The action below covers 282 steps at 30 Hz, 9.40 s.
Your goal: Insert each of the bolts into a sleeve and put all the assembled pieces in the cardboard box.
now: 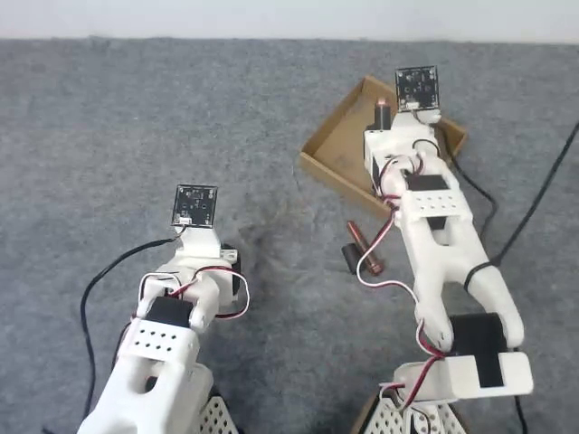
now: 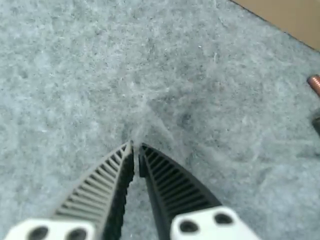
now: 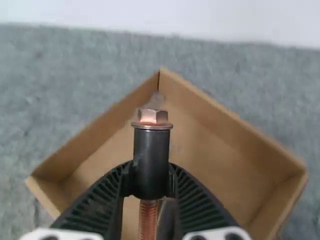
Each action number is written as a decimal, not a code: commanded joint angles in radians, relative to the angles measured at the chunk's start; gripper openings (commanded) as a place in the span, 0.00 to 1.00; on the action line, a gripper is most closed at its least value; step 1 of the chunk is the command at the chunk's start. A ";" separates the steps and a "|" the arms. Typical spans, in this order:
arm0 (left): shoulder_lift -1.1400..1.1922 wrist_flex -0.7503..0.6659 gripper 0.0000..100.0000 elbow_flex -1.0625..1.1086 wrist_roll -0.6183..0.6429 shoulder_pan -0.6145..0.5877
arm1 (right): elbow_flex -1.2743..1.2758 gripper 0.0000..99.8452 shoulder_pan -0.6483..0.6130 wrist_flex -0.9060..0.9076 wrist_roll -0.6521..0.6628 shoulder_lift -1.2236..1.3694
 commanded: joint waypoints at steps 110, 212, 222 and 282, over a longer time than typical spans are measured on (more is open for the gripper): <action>-0.011 -0.018 0.01 -0.015 -0.011 -0.005 | -0.287 0.04 -0.242 1.244 -0.229 0.065; -0.011 -0.018 0.01 -0.013 -0.011 -0.003 | 0.457 0.01 0.493 0.631 0.097 -0.377; -0.012 -0.081 0.01 -0.041 -0.014 0.020 | 0.480 0.01 0.538 0.575 0.098 -0.367; 1.132 0.101 0.22 -1.098 0.671 0.632 | 0.500 0.01 0.518 0.544 0.103 -0.367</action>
